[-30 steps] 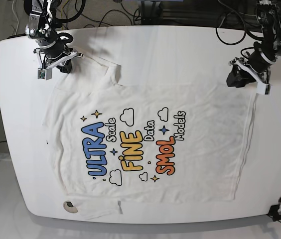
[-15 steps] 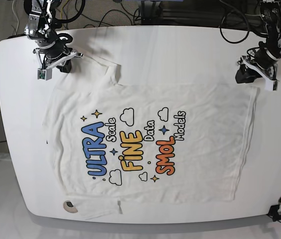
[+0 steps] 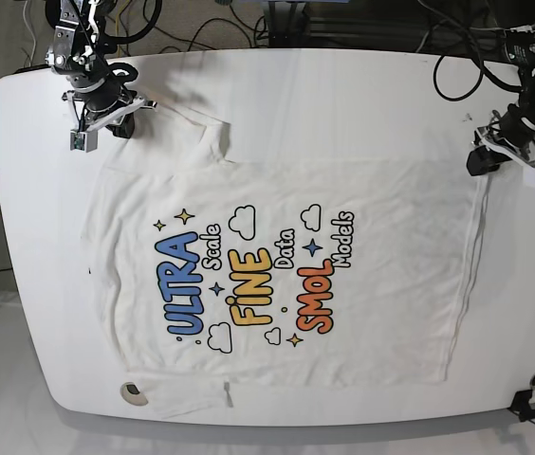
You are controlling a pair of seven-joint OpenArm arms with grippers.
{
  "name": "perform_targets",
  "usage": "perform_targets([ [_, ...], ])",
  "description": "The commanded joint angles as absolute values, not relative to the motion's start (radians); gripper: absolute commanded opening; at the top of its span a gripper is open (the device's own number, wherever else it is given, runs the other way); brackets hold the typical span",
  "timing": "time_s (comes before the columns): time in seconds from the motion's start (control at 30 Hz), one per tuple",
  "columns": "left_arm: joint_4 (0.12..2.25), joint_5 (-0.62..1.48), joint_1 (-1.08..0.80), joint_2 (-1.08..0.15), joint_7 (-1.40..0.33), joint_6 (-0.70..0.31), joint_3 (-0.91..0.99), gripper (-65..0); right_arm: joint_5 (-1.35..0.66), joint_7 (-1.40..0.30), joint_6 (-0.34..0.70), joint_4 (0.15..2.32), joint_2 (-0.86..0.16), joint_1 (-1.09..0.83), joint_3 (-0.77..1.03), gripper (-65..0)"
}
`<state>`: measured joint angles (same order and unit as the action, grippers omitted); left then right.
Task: Fold the T-shirt properly
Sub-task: 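Lower the left gripper and pinch the shirt's shoulder edge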
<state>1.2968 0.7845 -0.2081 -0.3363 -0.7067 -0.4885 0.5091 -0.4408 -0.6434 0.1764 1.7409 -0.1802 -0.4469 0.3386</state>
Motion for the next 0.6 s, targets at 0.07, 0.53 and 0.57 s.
perform_targets([
  [0.07,1.236,0.795,-0.173,-0.361,-0.726,-0.487,0.550,-47.6,-0.425,-0.667,0.168,1.747,-0.187,-0.453,0.341,-65.0],
  [0.53,1.211,0.815,-0.166,-0.353,-0.807,-0.484,0.569,-46.0,-0.428,-0.706,0.171,1.736,-0.183,-0.442,0.341,-65.0],
  [0.57,1.207,0.824,-0.164,-0.353,-0.815,-0.484,0.568,-45.9,-0.428,-0.704,0.171,1.737,-0.182,-0.439,0.342,-65.0],
])
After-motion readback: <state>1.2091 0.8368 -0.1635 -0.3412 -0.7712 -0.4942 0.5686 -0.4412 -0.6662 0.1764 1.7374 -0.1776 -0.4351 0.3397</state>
